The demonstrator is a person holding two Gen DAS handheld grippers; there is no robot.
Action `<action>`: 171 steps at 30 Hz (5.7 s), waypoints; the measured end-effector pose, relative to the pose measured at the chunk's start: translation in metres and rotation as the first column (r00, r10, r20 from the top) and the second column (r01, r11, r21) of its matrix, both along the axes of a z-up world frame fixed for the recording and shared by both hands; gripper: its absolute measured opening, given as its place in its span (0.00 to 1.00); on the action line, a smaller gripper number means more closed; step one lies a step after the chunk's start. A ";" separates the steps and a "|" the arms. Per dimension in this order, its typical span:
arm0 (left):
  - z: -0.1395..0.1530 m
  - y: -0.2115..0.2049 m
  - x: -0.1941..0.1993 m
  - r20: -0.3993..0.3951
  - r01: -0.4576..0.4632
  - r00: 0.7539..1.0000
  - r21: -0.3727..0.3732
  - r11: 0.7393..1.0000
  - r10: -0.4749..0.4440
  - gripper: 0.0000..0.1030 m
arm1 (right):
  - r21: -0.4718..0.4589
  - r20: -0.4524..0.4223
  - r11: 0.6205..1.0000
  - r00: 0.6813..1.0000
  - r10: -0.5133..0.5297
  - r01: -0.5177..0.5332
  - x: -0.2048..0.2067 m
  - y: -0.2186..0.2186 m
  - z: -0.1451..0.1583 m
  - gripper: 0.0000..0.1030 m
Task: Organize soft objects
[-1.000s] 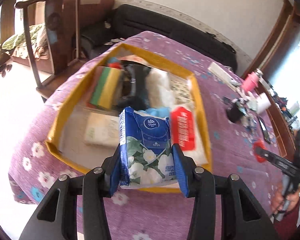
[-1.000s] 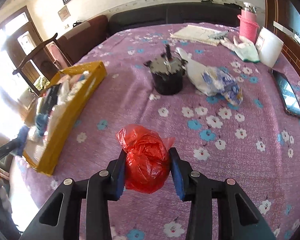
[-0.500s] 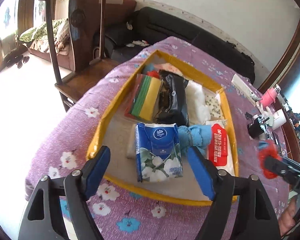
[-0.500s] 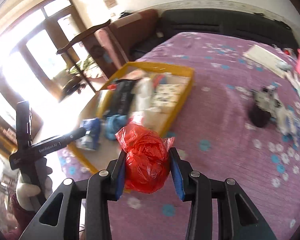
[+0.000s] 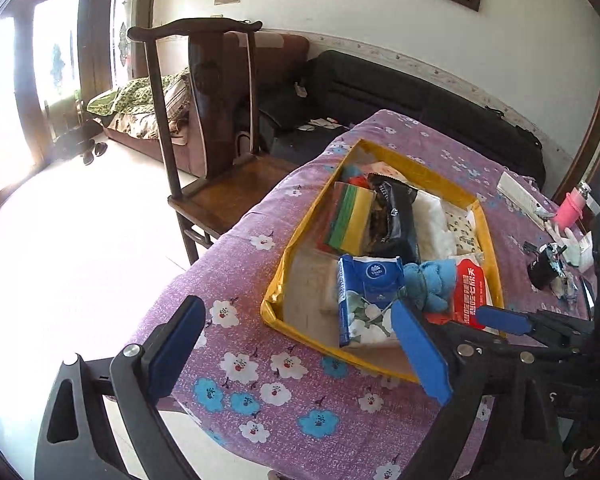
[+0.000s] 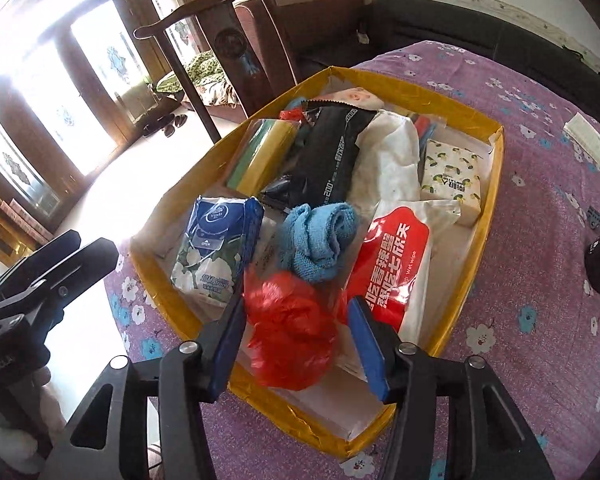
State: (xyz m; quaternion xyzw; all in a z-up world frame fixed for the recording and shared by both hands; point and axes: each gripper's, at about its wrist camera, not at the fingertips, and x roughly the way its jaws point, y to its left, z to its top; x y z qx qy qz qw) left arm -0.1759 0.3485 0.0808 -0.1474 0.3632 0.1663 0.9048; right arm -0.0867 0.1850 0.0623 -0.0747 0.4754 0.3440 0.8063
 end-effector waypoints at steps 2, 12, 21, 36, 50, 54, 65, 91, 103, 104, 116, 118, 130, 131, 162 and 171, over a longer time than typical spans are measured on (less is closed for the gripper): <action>-0.003 0.000 0.002 -0.002 0.001 1.000 -0.017 1.000 -0.001 0.91 | 0.008 0.013 1.000 1.000 -0.008 0.007 0.001 -0.005 0.005 0.65; -0.001 -0.034 0.006 -0.039 0.034 0.999 0.116 0.993 -0.030 0.91 | 0.041 0.129 0.996 0.988 -0.088 0.084 -0.005 -0.064 0.029 0.72; -0.001 -0.073 0.014 -0.074 0.089 0.994 0.188 0.978 -0.077 0.91 | 0.053 0.047 0.959 0.958 -0.282 0.280 0.016 -0.156 0.012 0.75; -0.002 -0.133 0.018 -0.093 0.239 0.970 0.171 0.956 -0.225 0.91 | 0.046 0.045 0.851 0.850 -0.525 0.523 0.016 -0.292 -0.004 0.75; -0.021 -0.206 0.033 -0.083 0.469 0.882 0.064 0.881 -0.464 0.91 | 0.043 0.076 0.713 0.710 -0.701 0.700 0.051 -0.388 0.004 0.75; -0.029 -0.216 0.039 -0.102 0.497 0.865 0.046 0.867 -0.491 0.91 | 0.001 0.094 0.725 0.722 -0.686 0.688 0.091 -0.377 0.003 0.75; -0.042 -0.219 0.064 -0.144 0.502 0.857 0.010 0.865 -0.495 0.91 | -0.009 -0.067 0.766 0.764 -0.641 0.642 0.210 -0.347 -0.019 0.62; -0.024 -0.222 0.044 -0.094 0.502 0.861 -0.003 0.865 -0.500 0.91 | -0.112 -0.108 0.985 0.984 -0.142 0.130 0.036 -0.265 -0.035 0.54; -0.017 -0.231 0.015 -0.065 0.528 0.847 0.000 0.849 -0.527 0.91 | 0.055 0.031 0.781 0.780 -0.625 0.623 0.058 -0.407 0.025 0.96; -0.018 -0.232 0.015 -0.063 0.532 0.845 -0.007 0.847 -0.532 0.91 | 0.007 0.025 0.791 0.790 -0.612 0.612 0.064 -0.405 0.016 0.87; -0.019 -0.221 0.015 -0.053 0.539 0.840 -0.030 0.842 -0.539 0.91 | -0.115 0.017 0.835 0.842 -0.540 0.538 0.150 -0.310 -0.022 0.77; -0.017 -0.221 0.014 -0.045 0.551 0.833 -0.025 0.834 -0.551 0.91 | -0.172 0.031 0.827 0.842 -0.539 0.535 0.164 -0.298 -0.030 0.77; -0.018 -0.257 0.017 -0.057 0.652 0.756 -0.024 0.758 -0.652 0.91 | -0.192 -0.035 0.839 0.851 -0.524 0.509 0.097 -0.345 -0.036 0.31; -0.019 -0.262 0.017 -0.064 0.660 0.749 -0.023 0.751 -0.660 0.91 | -0.182 -0.046 0.840 0.849 -0.527 0.511 0.083 -0.355 -0.036 0.31; -0.082 -0.420 0.097 -0.310 0.870 0.482 0.054 0.491 -0.820 0.96 | -0.025 -0.060 0.831 0.828 -0.557 0.556 -0.038 -0.423 -0.035 0.55; -0.059 -0.387 0.076 -0.207 0.823 0.551 -0.023 0.567 -0.808 0.64 | -0.113 0.021 0.806 0.812 -0.583 0.581 -0.028 -0.412 -0.036 0.55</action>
